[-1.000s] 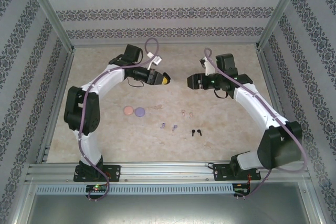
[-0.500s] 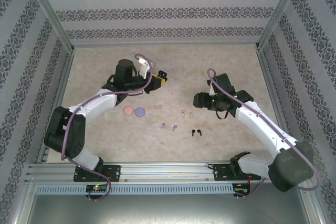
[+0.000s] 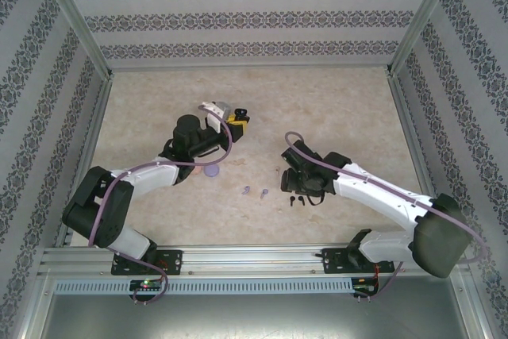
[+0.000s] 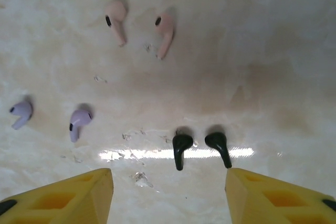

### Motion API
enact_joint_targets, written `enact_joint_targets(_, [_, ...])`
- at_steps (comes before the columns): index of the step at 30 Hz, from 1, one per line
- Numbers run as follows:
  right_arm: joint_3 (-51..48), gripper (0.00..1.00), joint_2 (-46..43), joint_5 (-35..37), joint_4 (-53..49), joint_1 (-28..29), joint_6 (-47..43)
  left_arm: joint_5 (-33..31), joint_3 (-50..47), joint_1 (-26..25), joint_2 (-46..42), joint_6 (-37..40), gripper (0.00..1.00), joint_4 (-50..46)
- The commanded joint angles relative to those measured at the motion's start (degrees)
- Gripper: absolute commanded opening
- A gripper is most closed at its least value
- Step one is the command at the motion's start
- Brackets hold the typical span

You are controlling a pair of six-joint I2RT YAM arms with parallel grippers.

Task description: Insert the wireless bluetooth earbuds into the charging case

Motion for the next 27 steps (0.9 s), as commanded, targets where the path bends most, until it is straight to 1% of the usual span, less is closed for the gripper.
enact_joint_targets(1, [-1.2, 0.53, 1.8, 3.5, -0.4, 2.4, 6.9, -3.9, -0.4, -0.9, 0.1, -1.2, 0.00, 12.8])
enact_joint_targets(5, [-1.5, 0.45, 4.4, 4.4, -0.4, 4.1, 9.5, -4.5, -0.6, -1.4, -0.4, -0.9, 0.00, 15.6])
enact_joint_targets(9, [-1.8, 0.41, 6.6, 4.6, 0.4, 4.3, 10.4, -4.1, -0.6, -1.8, -1.6, 0.2, 0.00, 16.3])
enact_joint_targets(22, [0.2, 0.37, 14.6, 3.2, 2.5, 4.7, 11.1, -4.5, -1.6, -2.4, -5.5, 2.1, 0.00, 16.9])
enact_joint_targets(27, [0.8, 0.36, 16.5, 3.5, 2.6, 4.8, 11.3, -4.4, -2.0, -2.4, -5.9, 2.3, 0.00, 17.1])
